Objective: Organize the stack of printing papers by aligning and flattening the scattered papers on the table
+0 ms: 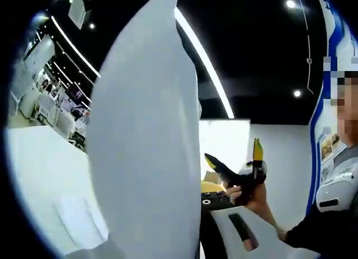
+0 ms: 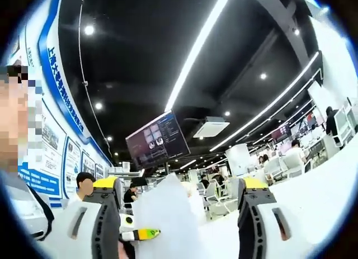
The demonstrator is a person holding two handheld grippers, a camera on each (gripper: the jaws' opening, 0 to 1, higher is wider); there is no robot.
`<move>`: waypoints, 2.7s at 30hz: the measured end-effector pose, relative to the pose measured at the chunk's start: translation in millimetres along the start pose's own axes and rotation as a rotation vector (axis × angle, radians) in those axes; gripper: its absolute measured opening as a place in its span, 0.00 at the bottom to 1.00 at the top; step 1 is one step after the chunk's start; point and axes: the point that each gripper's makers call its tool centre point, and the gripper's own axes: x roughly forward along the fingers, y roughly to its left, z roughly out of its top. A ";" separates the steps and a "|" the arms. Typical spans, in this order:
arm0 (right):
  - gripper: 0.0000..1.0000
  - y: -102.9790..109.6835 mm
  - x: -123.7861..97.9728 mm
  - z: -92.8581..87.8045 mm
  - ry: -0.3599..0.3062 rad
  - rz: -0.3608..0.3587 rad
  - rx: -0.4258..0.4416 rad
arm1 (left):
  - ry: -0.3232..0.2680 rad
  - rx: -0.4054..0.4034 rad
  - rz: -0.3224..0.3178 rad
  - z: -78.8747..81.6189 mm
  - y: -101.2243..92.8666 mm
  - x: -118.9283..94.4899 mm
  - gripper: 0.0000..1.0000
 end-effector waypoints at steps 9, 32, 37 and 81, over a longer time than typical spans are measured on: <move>0.87 -7.4 -0.1 -9.9 0.048 -0.043 -0.037 | -0.084 -0.085 0.052 7.2 34.4 -13.6 0.06; 0.85 -19.1 -12.9 -13.5 0.091 -0.089 -0.017 | -0.174 -0.199 0.274 -3.5 125.4 -59.1 0.06; 0.85 -21.5 -15.4 -15.3 0.104 -0.100 -0.017 | -0.191 -0.184 0.310 -3.2 133.9 -62.8 0.06; 0.83 -79.0 -61.6 -54.7 0.198 -0.353 -0.092 | -0.221 -0.073 0.396 -2.8 151.6 -78.1 0.06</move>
